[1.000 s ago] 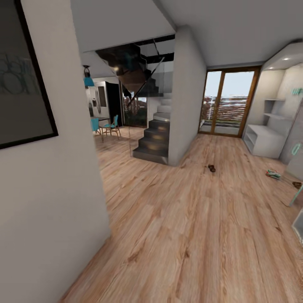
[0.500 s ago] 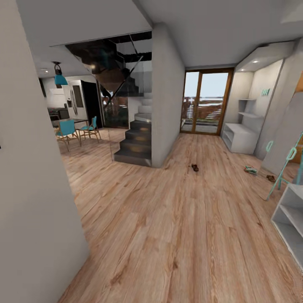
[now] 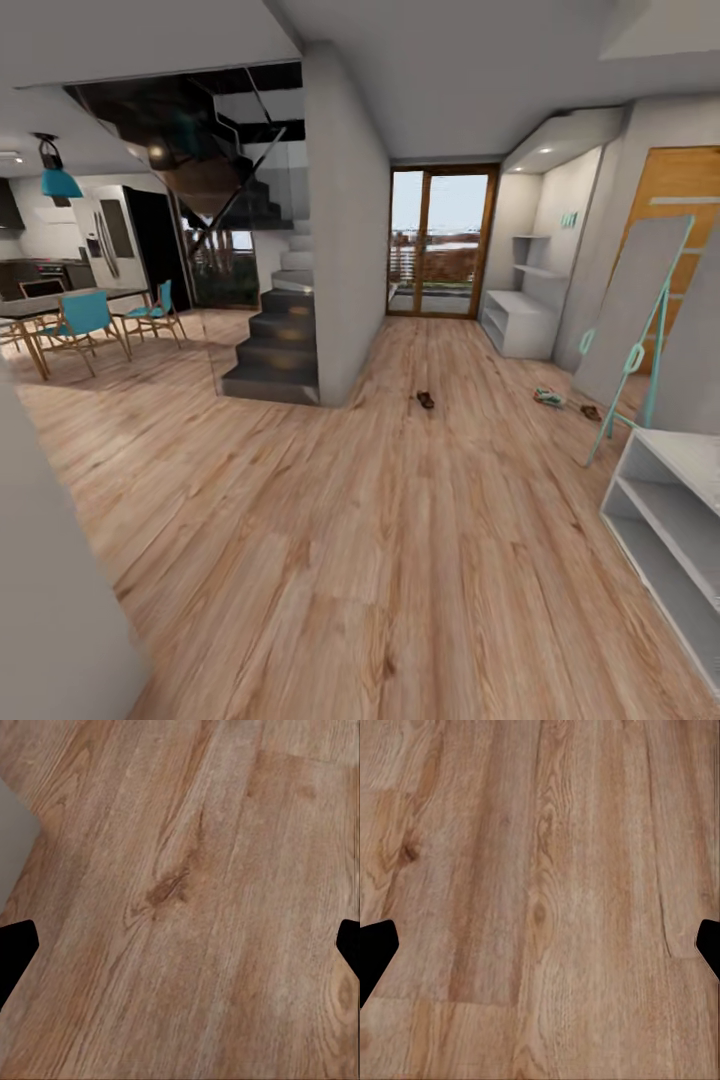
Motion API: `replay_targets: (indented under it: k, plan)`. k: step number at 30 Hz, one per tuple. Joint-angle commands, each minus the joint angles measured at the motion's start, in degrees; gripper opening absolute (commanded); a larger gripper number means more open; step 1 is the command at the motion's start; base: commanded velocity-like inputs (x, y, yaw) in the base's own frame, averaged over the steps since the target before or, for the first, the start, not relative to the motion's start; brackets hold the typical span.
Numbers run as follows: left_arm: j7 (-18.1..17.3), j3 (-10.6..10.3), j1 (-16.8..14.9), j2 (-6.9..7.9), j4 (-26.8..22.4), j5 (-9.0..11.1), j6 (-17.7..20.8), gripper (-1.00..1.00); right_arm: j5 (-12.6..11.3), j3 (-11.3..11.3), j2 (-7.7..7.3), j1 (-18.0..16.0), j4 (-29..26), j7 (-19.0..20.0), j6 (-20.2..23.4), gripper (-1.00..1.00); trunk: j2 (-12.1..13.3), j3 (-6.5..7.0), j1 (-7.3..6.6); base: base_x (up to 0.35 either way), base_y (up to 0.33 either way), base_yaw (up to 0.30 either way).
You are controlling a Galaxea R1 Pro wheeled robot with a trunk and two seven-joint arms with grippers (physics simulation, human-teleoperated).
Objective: Pick up the two gym shoes and the two sandals from the corridor floor and place them onto the hallstand (shoe rack) in the corridor, making sure they are on the rack and not on the floor. Arrange them so the two gym shoes are next to each other and the two sandals are next to each other.
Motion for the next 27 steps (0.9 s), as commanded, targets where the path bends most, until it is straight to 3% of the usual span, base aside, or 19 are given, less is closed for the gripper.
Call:
replay_targets:
  k: [1, 27]
  plan:
    - [0.01, 0.01, -0.02, 0.0, 0.02, 0.24, -0.17, 1.0, 0.01, -0.07, 0.01, -0.05, 0.06, -0.01, -0.19, 1.0, -0.03, -0.06, 0.03, 0.338, 0.0, -0.271]
    - [0.04, 0.01, -0.02, 0.0, 0.02, 0.22, -0.17, 1.0, 0.01, -0.07, 0.01, -0.05, -0.02, 0.19, -0.19, 1.0, -0.03, -1.27, 0.03, 0.338, 0.0, -0.233]
